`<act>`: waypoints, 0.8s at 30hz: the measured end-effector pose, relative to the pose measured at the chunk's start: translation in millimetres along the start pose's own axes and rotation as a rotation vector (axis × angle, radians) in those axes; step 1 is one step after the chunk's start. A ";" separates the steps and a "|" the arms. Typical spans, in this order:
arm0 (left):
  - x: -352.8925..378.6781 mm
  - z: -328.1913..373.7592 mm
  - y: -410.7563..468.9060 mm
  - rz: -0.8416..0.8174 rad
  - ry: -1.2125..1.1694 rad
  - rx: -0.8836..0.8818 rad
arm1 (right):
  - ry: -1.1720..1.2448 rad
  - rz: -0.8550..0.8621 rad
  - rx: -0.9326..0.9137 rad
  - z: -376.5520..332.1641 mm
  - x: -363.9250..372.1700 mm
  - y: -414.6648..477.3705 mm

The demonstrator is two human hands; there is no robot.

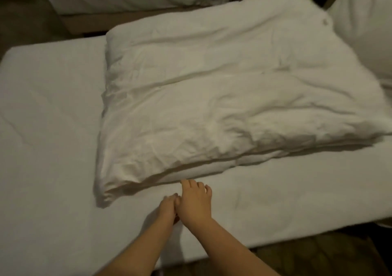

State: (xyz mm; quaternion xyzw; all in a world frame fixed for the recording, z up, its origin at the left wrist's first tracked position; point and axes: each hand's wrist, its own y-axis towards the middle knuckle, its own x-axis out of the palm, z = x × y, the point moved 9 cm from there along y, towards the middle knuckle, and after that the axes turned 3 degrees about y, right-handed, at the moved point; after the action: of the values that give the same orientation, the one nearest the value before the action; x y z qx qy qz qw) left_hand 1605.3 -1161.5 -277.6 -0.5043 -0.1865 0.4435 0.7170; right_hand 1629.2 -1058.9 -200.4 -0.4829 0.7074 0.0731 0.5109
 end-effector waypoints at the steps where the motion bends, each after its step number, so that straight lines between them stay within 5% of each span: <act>1: 34.3 9.2 -12.4 -0.015 -0.021 0.027 | 0.008 0.019 0.004 24.5 -22.6 -1.9; 9: 280.6 23.8 -88.2 -0.291 -0.071 0.073 | 0.050 0.121 0.310 265.1 -172.4 -47.0; 16: 403.8 90.4 -88.0 -0.340 -0.052 0.182 | 0.284 0.142 0.502 373.3 -220.6 -32.5; 24: 508.7 145.0 -34.9 -0.334 -0.510 -0.163 | 0.774 0.252 0.733 516.1 -289.0 37.1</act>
State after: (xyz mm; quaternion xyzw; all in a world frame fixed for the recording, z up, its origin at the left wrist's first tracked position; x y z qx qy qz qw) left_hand 1790.4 -664.8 -276.8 -0.3951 -0.4756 0.4151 0.6673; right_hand 1941.1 -555.5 -226.7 -0.1763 0.8752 -0.3005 0.3356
